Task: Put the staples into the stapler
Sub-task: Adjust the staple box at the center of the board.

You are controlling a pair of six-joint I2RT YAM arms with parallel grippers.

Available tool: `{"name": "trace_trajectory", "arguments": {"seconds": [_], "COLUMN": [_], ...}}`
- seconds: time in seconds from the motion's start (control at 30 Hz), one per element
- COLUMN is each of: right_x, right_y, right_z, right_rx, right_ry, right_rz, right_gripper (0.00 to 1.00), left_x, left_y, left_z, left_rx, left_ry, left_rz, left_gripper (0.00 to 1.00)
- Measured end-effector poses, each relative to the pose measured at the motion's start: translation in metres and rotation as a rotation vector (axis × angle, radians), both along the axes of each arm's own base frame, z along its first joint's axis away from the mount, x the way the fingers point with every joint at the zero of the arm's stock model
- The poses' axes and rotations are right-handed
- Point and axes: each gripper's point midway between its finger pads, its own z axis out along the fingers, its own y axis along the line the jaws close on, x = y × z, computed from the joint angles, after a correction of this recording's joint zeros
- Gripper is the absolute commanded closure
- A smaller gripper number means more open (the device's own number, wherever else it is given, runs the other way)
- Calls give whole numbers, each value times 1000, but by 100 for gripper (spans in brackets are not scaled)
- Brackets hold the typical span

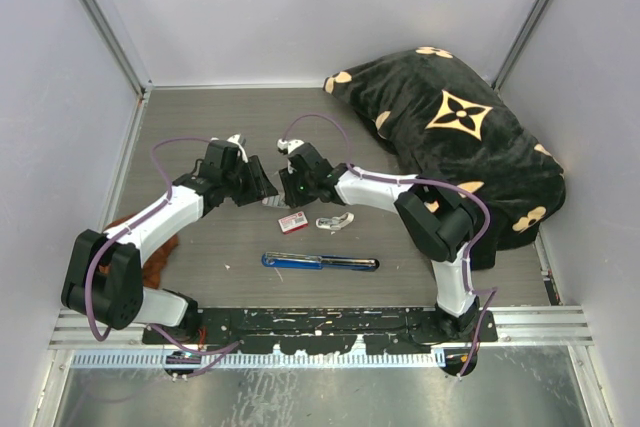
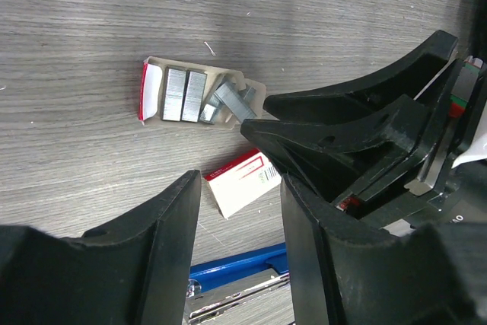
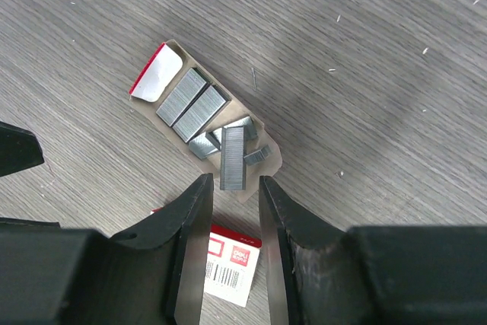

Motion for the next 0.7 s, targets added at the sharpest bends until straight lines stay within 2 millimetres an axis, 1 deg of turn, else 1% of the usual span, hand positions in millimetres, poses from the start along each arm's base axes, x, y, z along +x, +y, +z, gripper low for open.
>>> {"name": "trace_trajectory", "arguments": {"seconds": [0.37,0.7], "right_x": [-8,-9], "right_y": [4,5], "right_z": [-2,-2], "right_rx": [-40,-66], "right_ry": [-26,-54], "right_rz": [14,2], "right_gripper": [63,58], "left_x": [0,1], "left_y": [0,1], "left_z": [0,-1], "left_rx": [0,7], "left_ry": [0,-3], "left_rz": [0,3], "left_gripper": [51,51]}}
